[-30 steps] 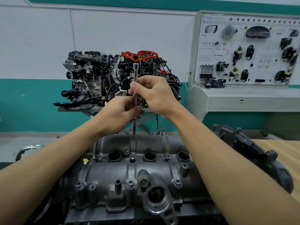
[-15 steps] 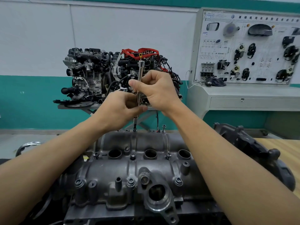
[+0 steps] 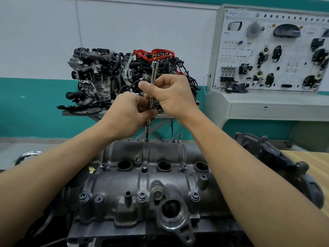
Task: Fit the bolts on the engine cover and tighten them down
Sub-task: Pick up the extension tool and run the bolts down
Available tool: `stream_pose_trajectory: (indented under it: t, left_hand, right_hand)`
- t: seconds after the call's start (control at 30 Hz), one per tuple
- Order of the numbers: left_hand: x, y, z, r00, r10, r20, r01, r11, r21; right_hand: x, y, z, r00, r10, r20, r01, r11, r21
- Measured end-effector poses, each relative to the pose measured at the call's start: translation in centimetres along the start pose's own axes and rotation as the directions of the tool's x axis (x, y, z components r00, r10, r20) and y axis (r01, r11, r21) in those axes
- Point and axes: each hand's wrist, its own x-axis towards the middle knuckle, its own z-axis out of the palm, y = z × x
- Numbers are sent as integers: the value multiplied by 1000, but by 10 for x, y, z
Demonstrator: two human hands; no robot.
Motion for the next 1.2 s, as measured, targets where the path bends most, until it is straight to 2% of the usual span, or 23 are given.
stream_pose_trajectory:
  t: [0.13, 0.37, 0.43, 0.5, 0.57, 0.63, 0.7, 0.83, 0.9, 1.0, 1.1, 1.2]
  left_hand:
    - [0, 1, -2, 988, 13, 152, 4, 994, -111]
    - [1, -1, 2, 982, -21, 189, 41, 994, -101]
    - [0, -1, 2, 986, -17, 164, 29, 997, -73]
    - [-1, -2, 1, 996, -7, 85, 11, 999, -52]
    - [-1, -1, -1, 1000, -19, -5, 19, 997, -73]
    - [-1, 0, -2, 999, -30, -31, 28, 996, -82]
    - [0, 0, -3, 1000, -14, 11, 14, 998, -58]
    - [1, -2, -3, 992, -19, 126, 30, 996, -87]
    - [2, -4, -4, 981, -37, 190, 57, 993, -104]
    - [1, -3, -3, 970, -70, 231, 112, 978, -174]
    - [1, 0, -4, 998, 0, 64, 14, 974, -225]
    - [1, -1, -3, 996, -23, -81, 11, 988, -153]
  right_hand:
    - [-1, -2, -4, 989, 55, 138, -67, 994, 84]
    - [0, -2, -14, 957, 88, 277, -135, 978, 156]
    - [0, -1, -13, 971, 85, 223, -119, 982, 146]
    - [0, 1, -7, 993, 51, 105, -64, 989, 130]
    - [1, 3, 1, 1000, 9, 2, -9, 995, 95]
    - [2, 5, 6, 998, -4, -60, 7, 999, 53]
    - [3, 5, 5, 999, 15, -32, -13, 998, 59]
    - [5, 6, -4, 978, 69, 197, -100, 983, 152]
    - [4, 5, -4, 983, 35, 179, -56, 992, 116]
    - [4, 4, 1, 1000, 17, 9, -18, 998, 60]
    - [3, 3, 6, 989, 65, -135, -60, 997, 40]
    - [1, 3, 9, 988, 37, -149, -35, 999, 20]
